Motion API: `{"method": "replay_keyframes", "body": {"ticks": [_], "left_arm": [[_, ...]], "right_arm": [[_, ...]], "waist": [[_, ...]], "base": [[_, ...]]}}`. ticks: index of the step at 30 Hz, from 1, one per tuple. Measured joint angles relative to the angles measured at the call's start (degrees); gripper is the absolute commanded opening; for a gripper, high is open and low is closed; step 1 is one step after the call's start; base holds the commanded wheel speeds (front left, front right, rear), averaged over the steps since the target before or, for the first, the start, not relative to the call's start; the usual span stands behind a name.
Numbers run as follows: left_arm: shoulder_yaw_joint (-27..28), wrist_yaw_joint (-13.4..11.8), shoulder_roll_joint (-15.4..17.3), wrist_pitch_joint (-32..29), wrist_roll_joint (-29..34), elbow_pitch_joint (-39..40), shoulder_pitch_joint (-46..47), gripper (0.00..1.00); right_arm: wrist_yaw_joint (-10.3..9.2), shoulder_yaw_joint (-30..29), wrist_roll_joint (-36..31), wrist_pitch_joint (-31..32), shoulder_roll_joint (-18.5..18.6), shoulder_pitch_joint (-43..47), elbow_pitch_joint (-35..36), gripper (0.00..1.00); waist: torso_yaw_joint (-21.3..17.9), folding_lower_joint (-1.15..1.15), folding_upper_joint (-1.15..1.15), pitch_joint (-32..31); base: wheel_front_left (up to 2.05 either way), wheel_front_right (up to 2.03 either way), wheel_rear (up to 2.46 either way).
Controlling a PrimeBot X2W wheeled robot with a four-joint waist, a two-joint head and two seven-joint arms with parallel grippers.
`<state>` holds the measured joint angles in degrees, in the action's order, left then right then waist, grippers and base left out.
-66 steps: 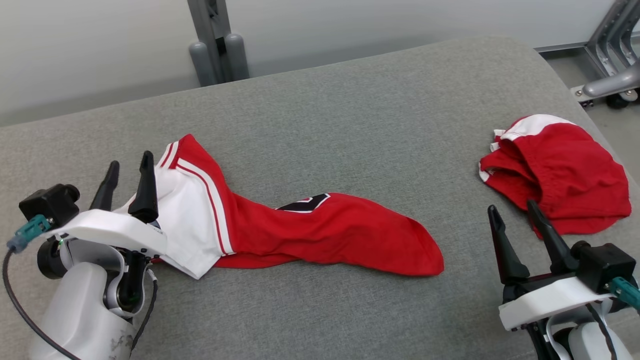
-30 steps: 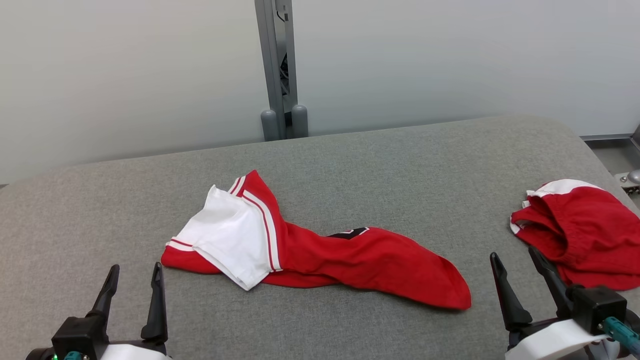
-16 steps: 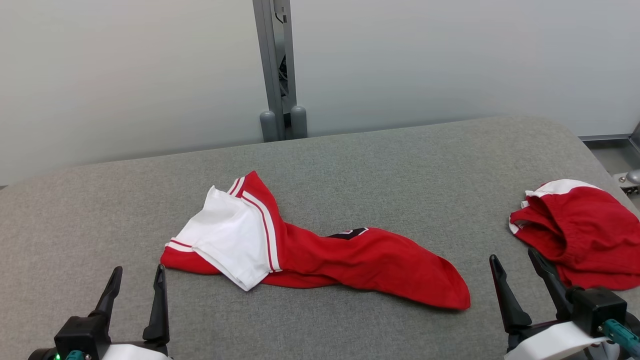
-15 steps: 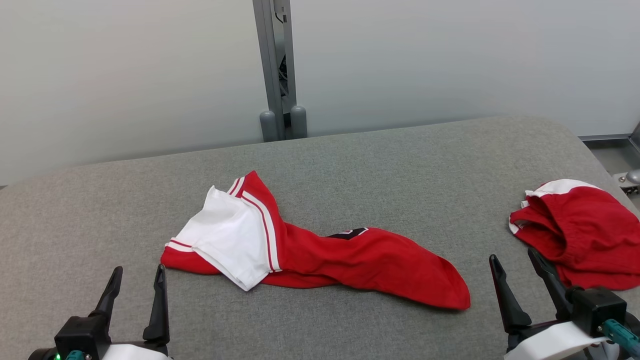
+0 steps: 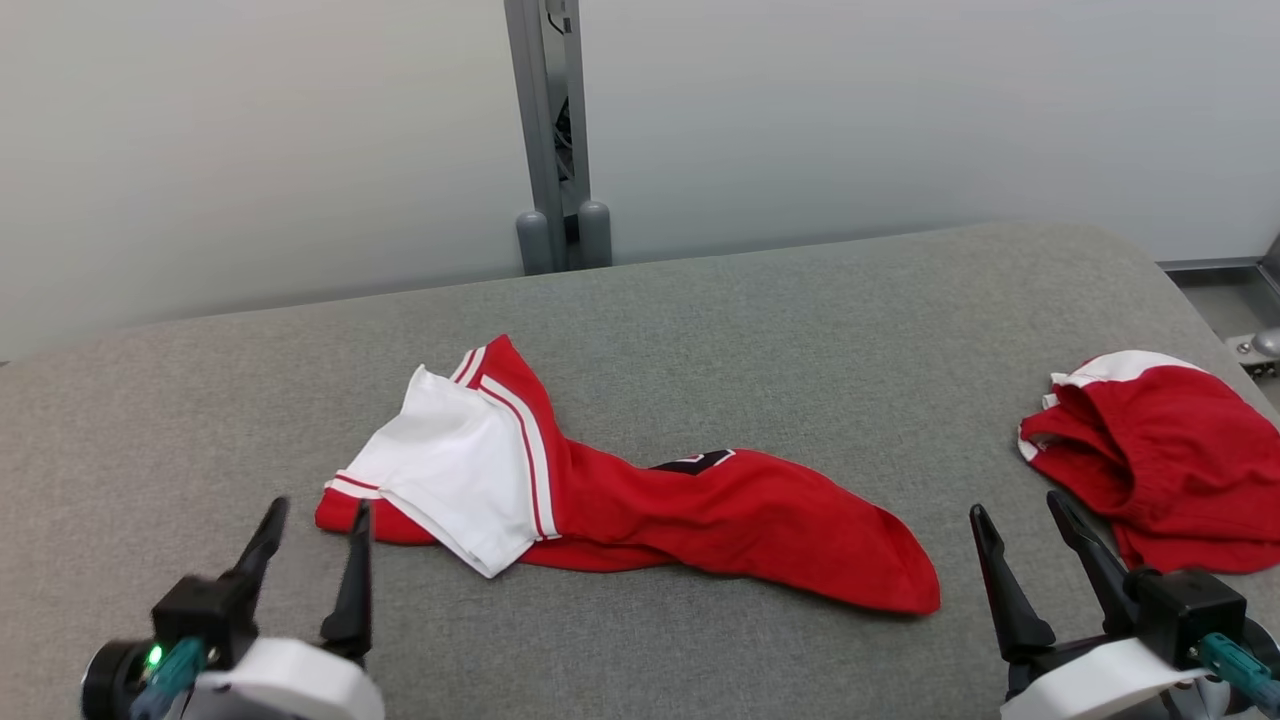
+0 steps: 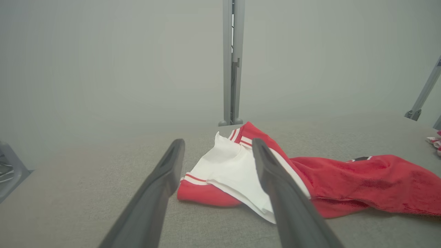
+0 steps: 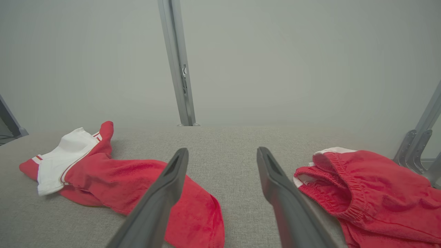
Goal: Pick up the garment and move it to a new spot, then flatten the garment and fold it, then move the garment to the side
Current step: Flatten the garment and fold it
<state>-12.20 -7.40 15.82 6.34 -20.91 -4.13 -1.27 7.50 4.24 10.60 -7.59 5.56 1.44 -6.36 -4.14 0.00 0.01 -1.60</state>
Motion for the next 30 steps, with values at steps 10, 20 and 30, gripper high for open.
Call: {"method": "replay_keyframes", "body": {"ticks": [10,20,30], "left_arm": [[-3.43,7.51,-1.49,-12.72,-6.51,-11.84,13.86,1.0],[-0.81,10.16,1.47,-17.42,-9.69,-32.74,25.16,1.0],[-0.3,11.82,1.75,-17.46,-11.55,-43.4,28.85,1.0]], "right_arm": [[0.0,2.92,1.08,-0.36,0.48,-2.66,-0.74,1.0],[0.0,5.16,2.68,-2.66,0.48,-6.08,-3.88,1.0],[0.0,4.99,3.33,-4.08,0.93,-7.51,-5.95,1.0]], "waist": [[-3.14,0.0,0.0,3.07],[-8.2,0.0,0.0,8.25],[-9.27,0.0,0.0,10.31]], "base": [[0.0,0.0,0.0],[0.0,0.0,0.0],[0.0,0.0,0.0]]}}
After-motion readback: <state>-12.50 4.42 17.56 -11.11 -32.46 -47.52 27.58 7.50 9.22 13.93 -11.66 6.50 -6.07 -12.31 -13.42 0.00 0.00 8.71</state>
